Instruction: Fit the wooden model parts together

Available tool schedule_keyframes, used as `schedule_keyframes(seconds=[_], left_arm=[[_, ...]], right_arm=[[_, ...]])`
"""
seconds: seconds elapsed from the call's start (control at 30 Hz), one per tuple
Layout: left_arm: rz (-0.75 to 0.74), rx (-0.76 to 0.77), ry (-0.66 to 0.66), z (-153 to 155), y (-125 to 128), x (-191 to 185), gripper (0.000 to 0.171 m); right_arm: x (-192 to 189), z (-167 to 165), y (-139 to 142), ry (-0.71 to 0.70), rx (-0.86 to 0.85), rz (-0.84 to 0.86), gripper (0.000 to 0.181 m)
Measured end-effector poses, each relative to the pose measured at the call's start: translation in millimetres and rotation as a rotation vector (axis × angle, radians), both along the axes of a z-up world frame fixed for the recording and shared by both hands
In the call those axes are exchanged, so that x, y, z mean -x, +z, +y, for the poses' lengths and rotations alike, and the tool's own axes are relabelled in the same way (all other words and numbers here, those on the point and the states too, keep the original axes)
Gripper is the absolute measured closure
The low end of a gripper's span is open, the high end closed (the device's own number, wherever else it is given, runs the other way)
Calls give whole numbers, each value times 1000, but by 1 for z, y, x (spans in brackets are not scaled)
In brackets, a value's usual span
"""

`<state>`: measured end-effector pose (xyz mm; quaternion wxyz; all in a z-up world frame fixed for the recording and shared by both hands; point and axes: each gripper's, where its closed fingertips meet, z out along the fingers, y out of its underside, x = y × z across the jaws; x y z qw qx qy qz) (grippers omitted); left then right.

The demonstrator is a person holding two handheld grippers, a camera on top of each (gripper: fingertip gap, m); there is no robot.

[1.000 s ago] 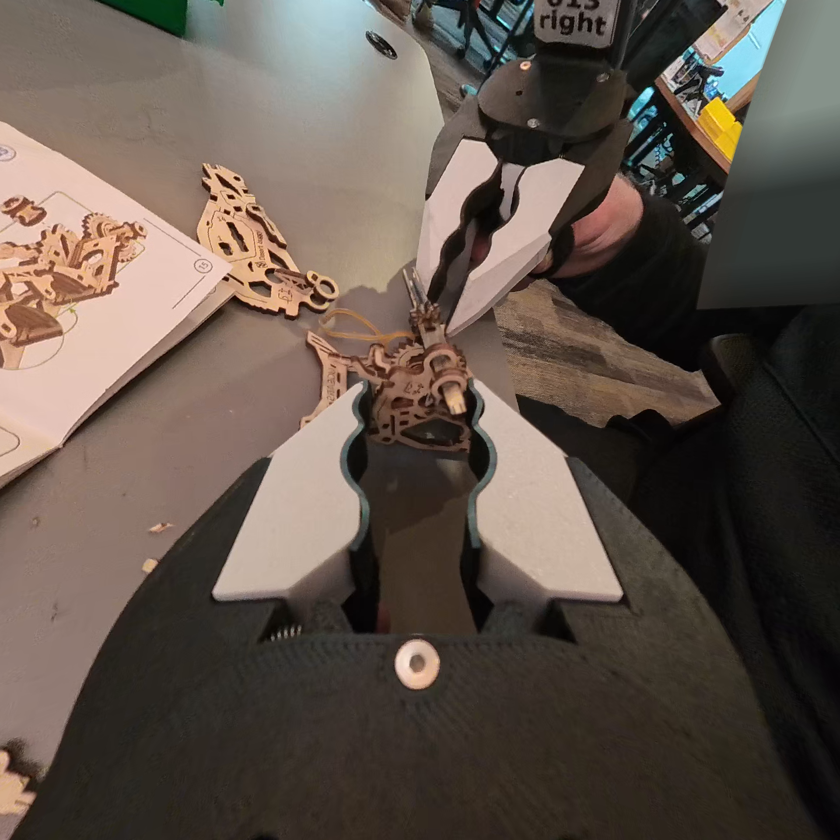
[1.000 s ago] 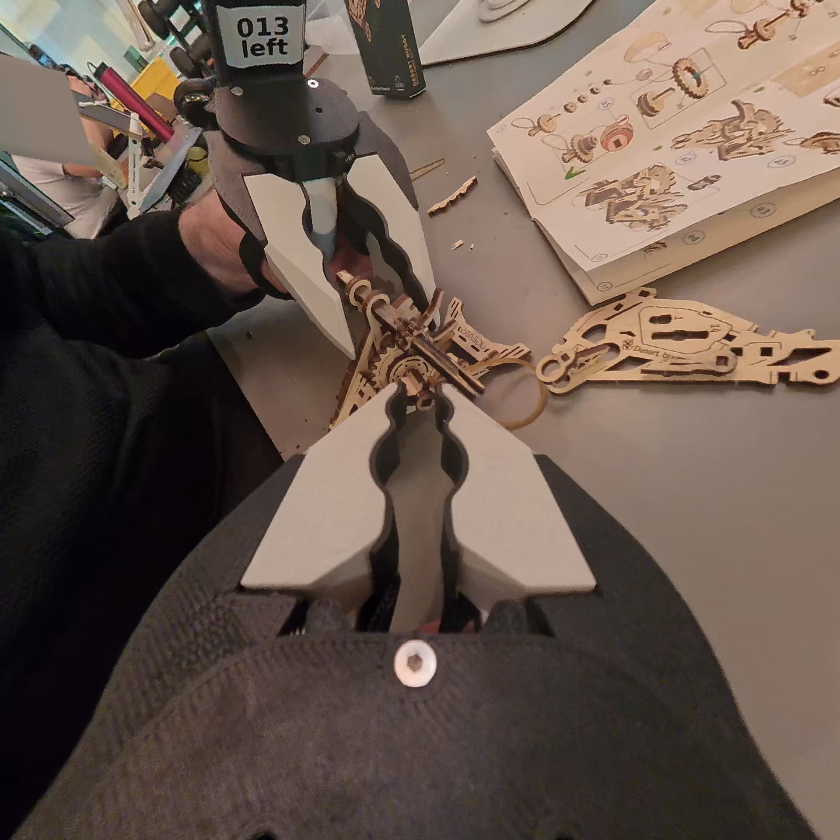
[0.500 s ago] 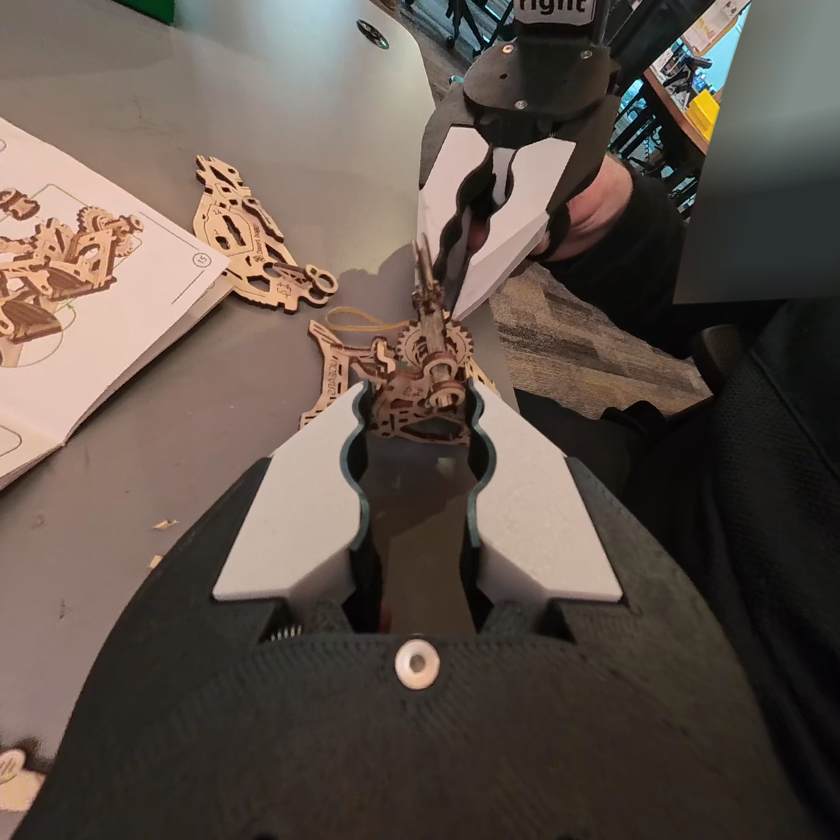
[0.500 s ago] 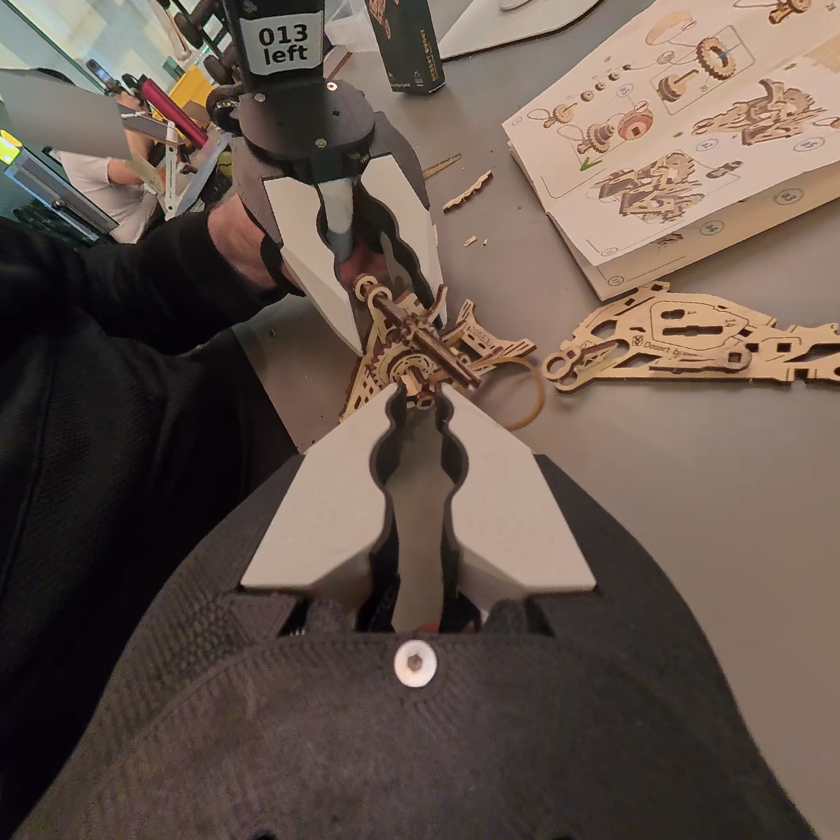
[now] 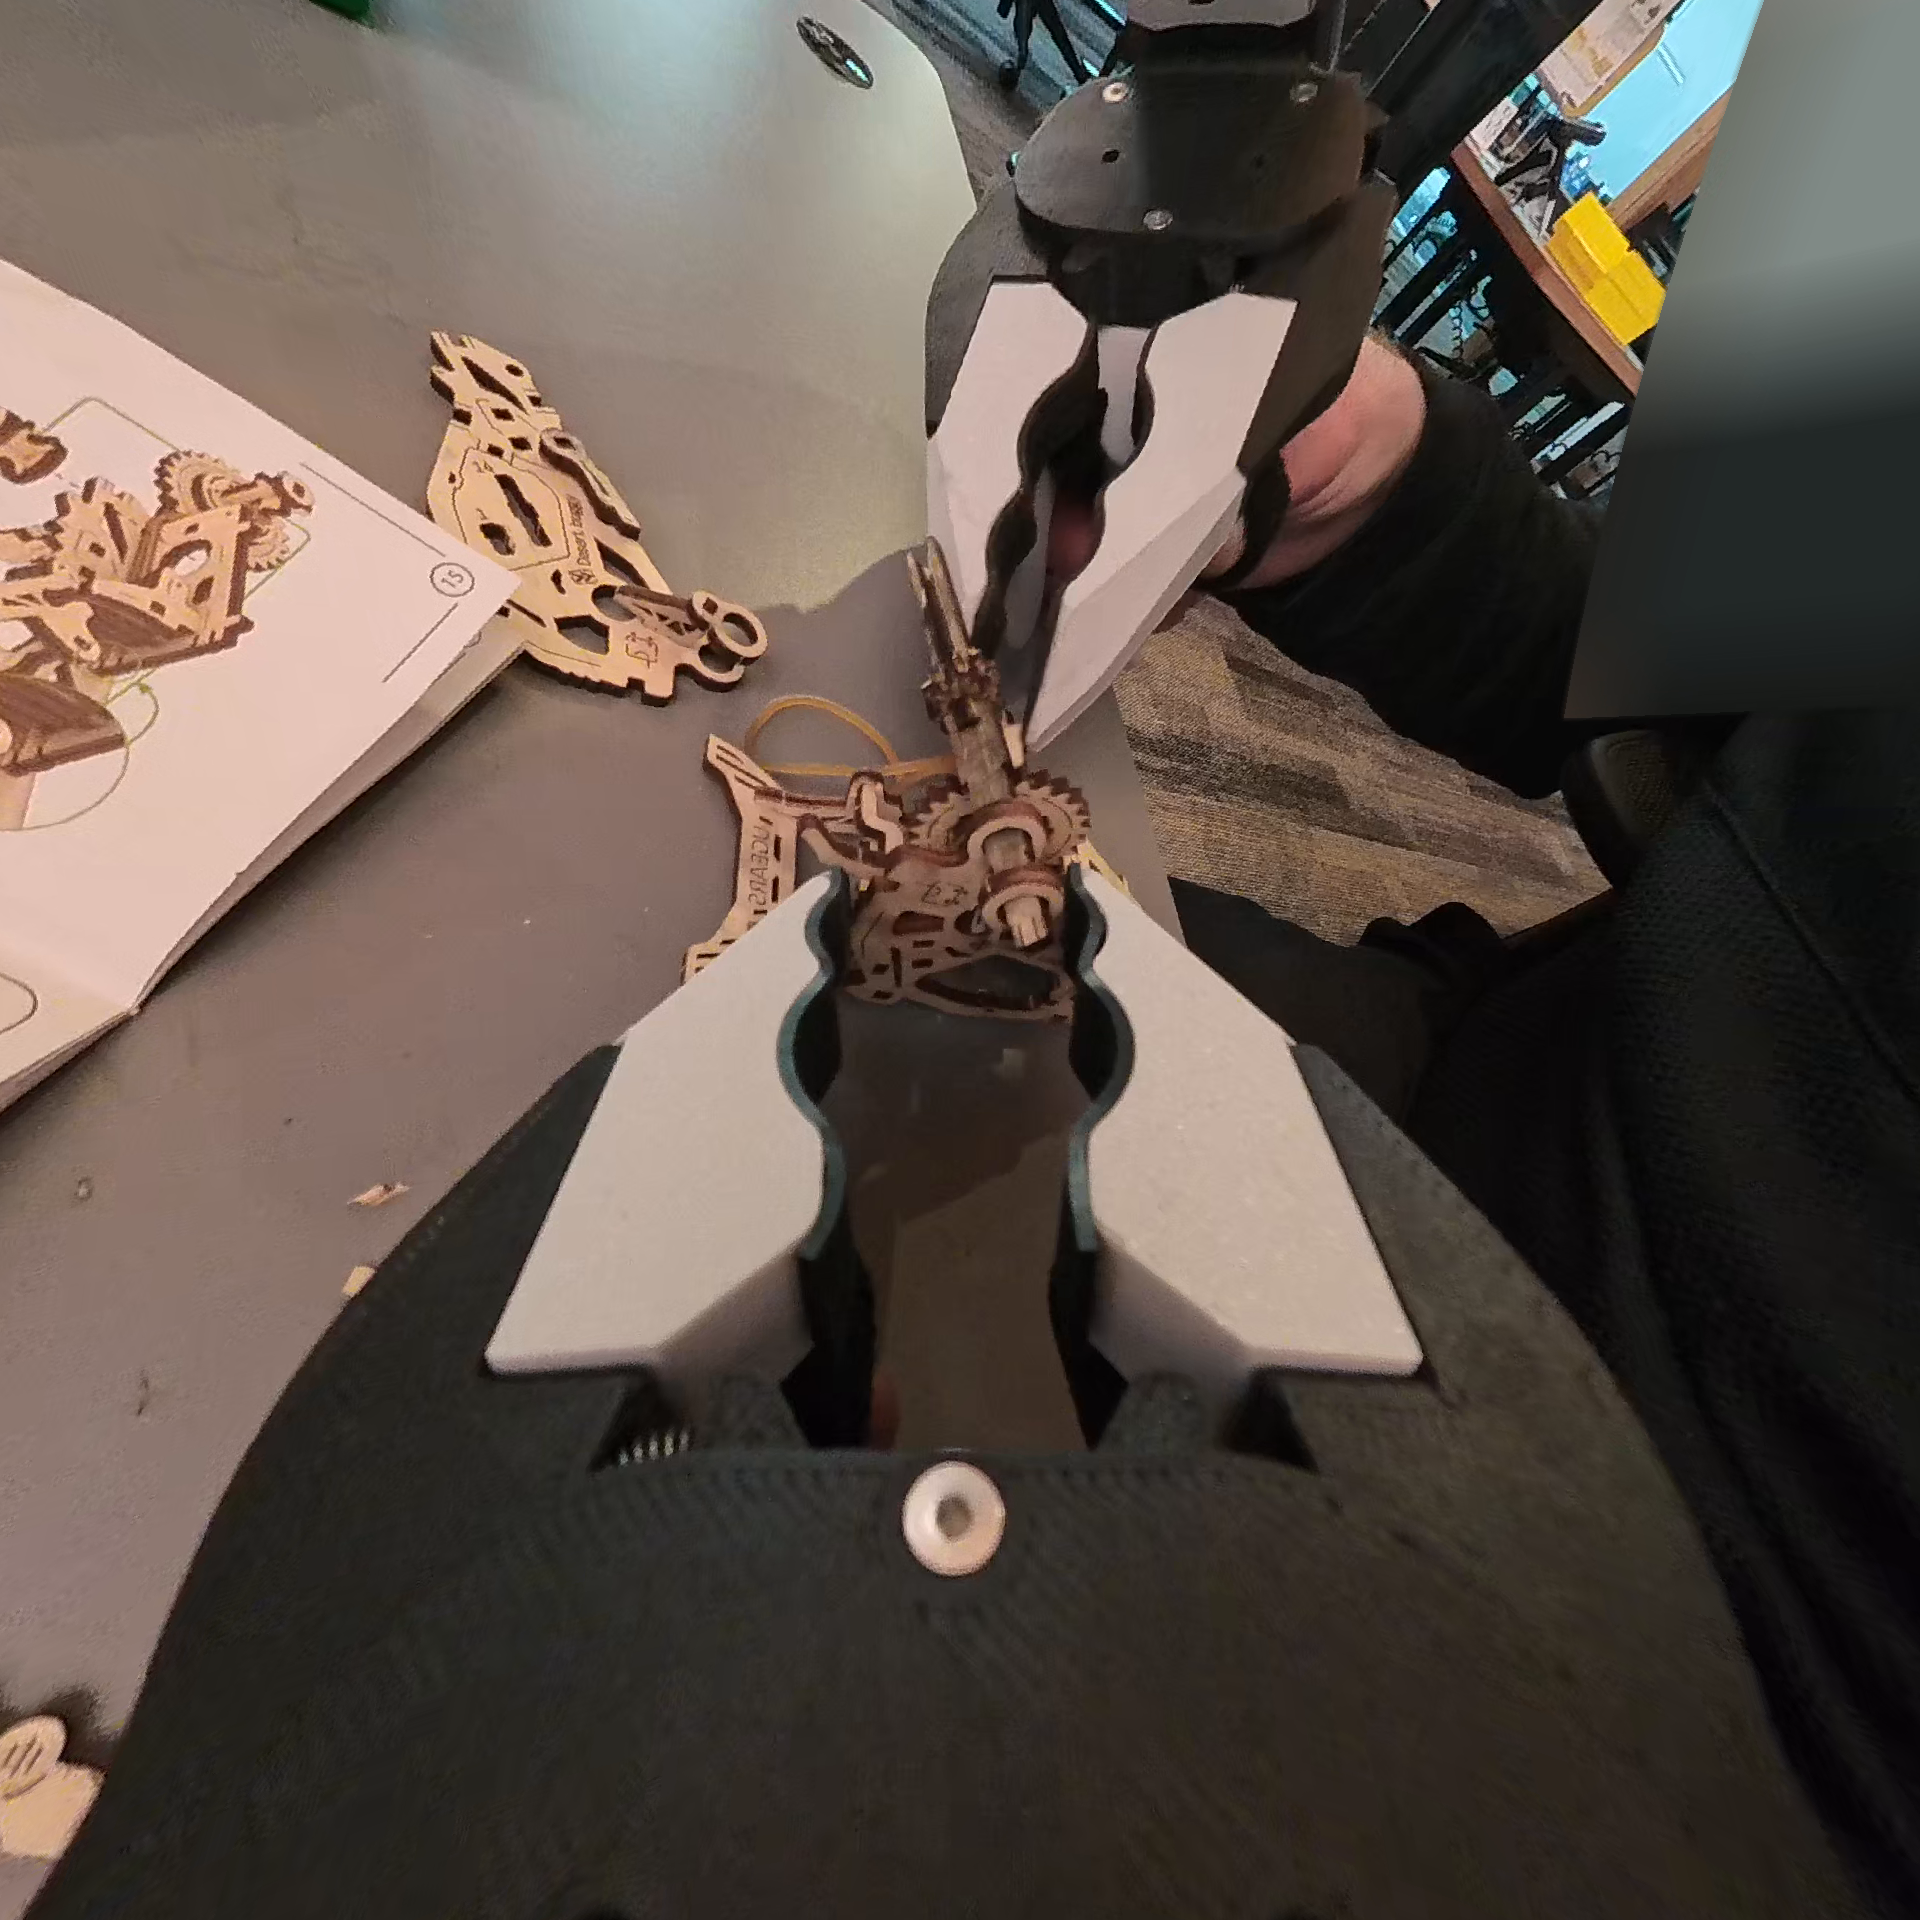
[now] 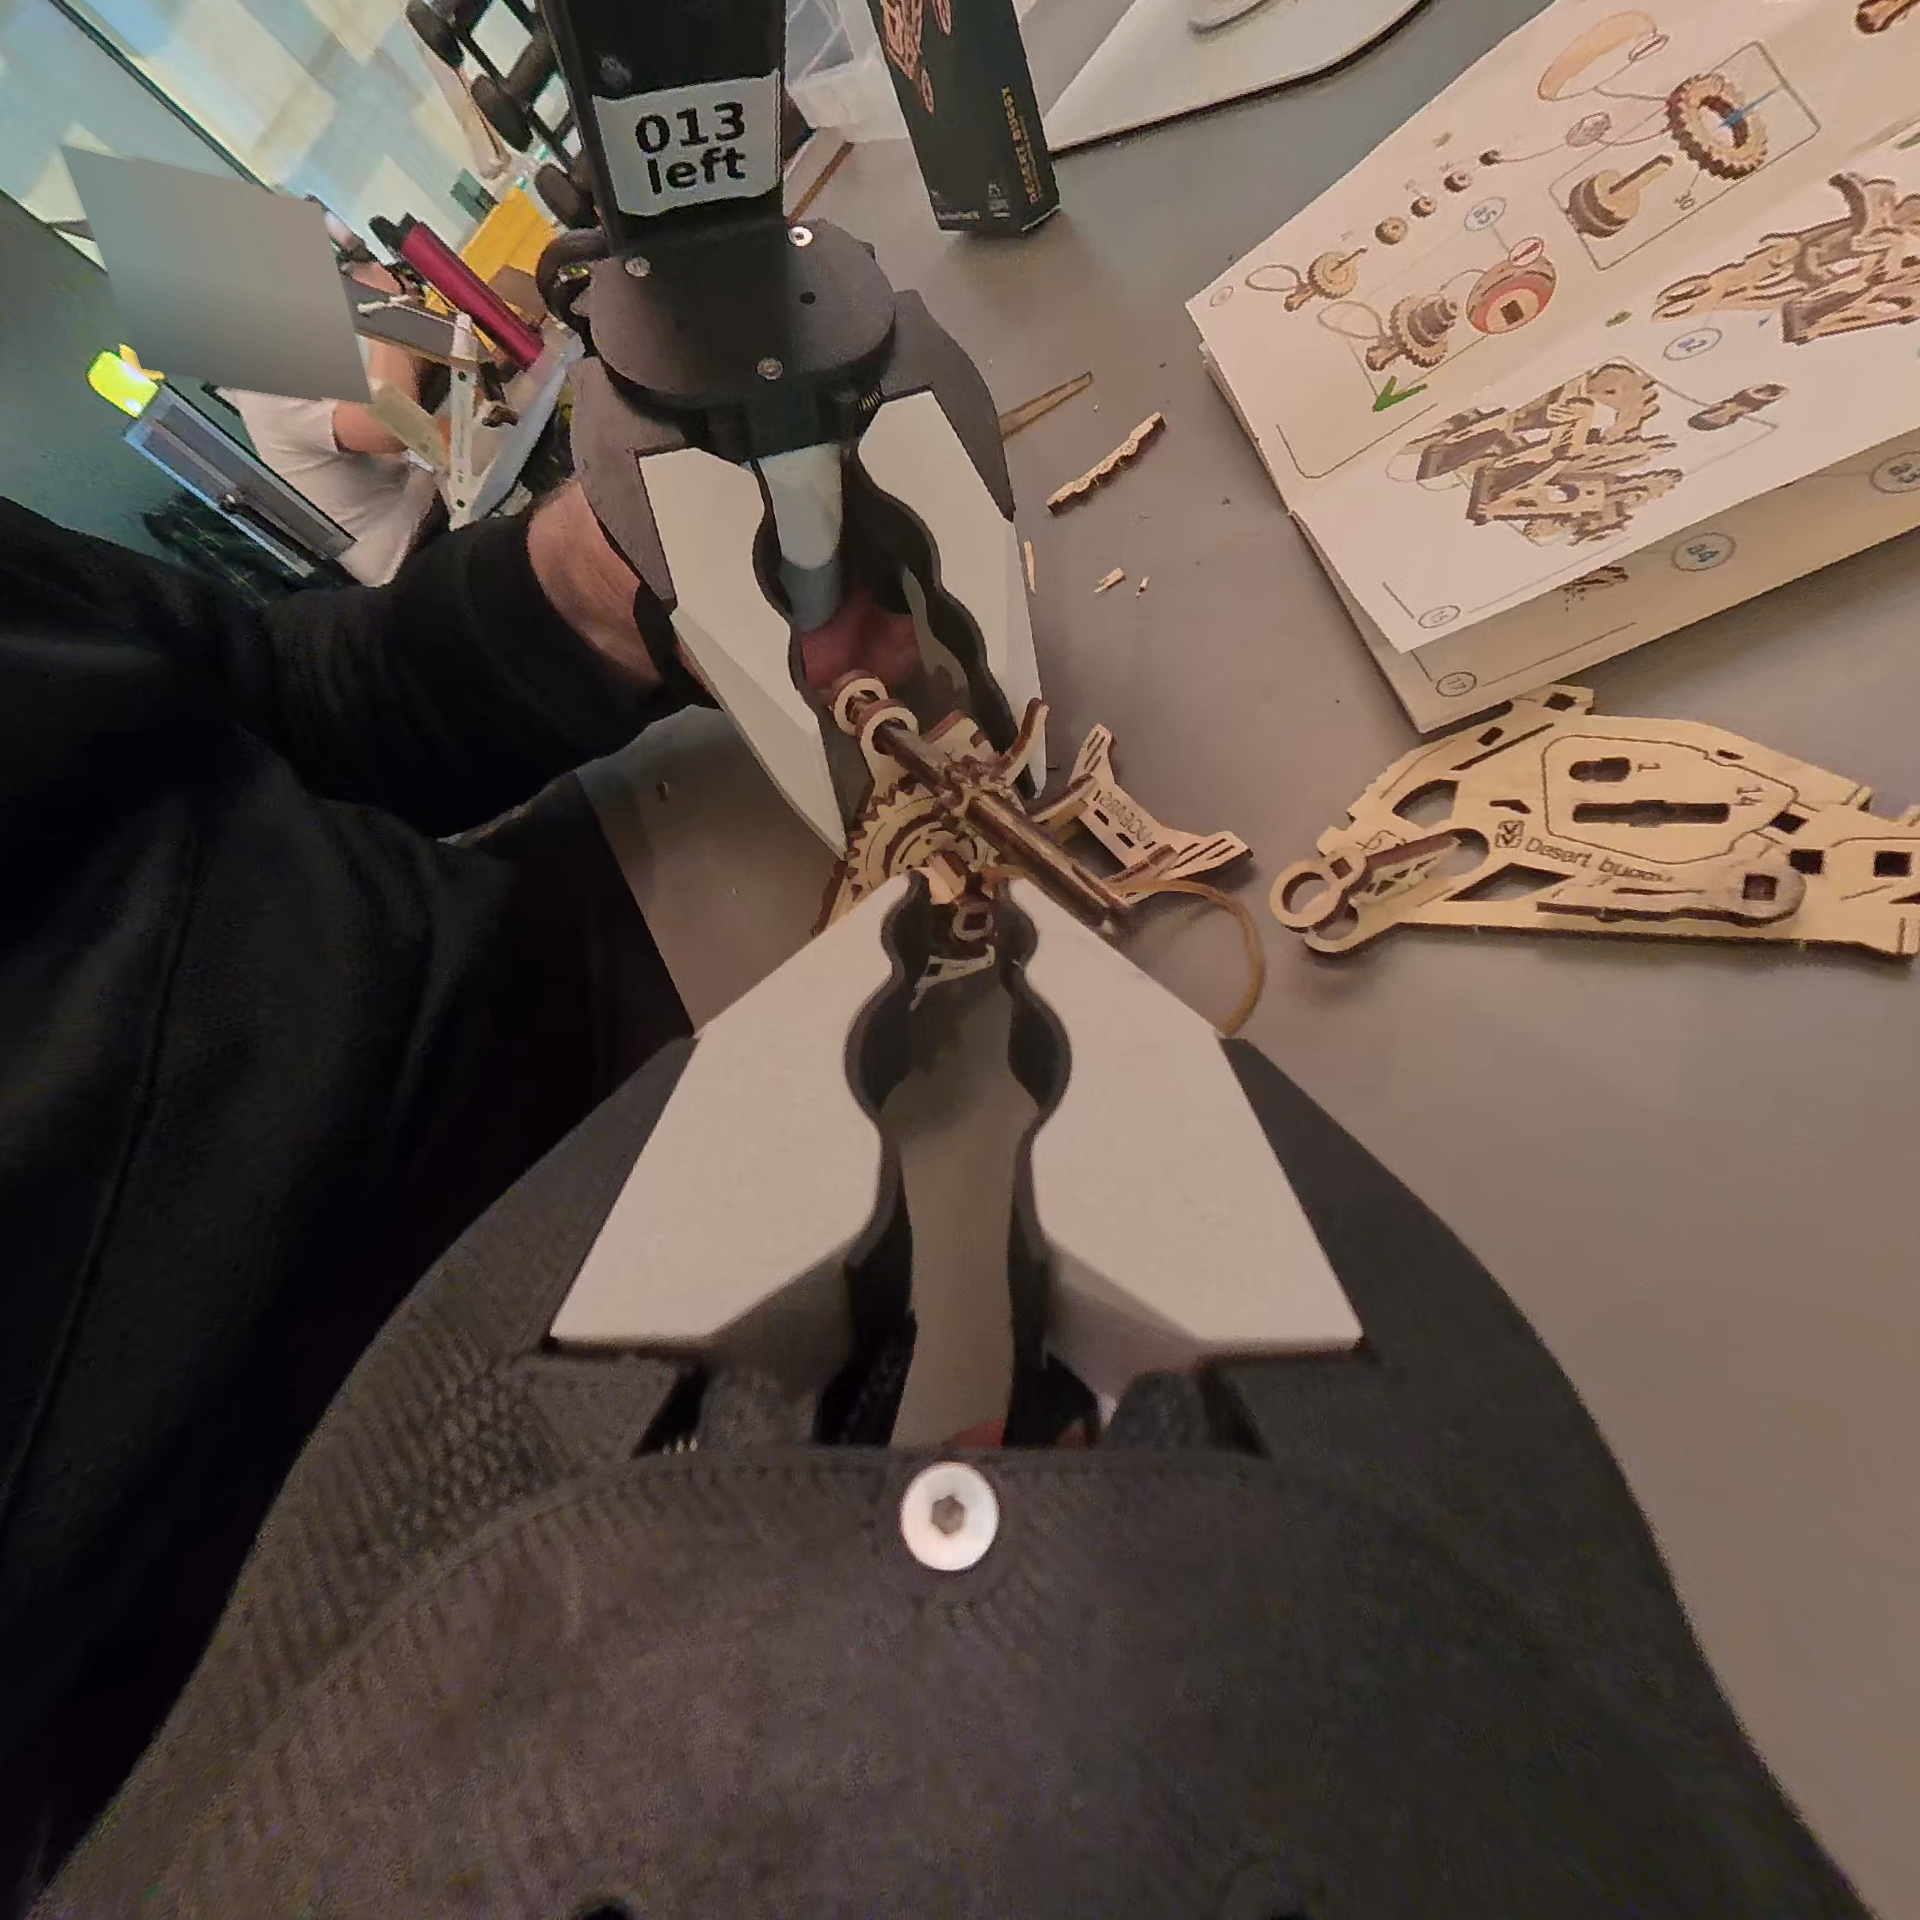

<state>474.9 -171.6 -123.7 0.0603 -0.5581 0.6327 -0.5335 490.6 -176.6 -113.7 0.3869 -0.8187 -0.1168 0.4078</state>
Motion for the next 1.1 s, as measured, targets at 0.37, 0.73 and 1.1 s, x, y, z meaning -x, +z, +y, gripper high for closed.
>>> schedule_keyframes(seconds=[0.37, 0.73, 1.1], left_arm=[[-10, -3, 3, 1, 1, 1, 133], [3, 5, 6, 2, 0, 1, 133], [8, 11, 6, 3, -1, 2, 133]], right_arm=[[0, 5, 0, -25, 1, 2, 173], [3, 2, -6, -5, -14, -91, 173], [4, 6, -5, 47, -66, -162, 173]])
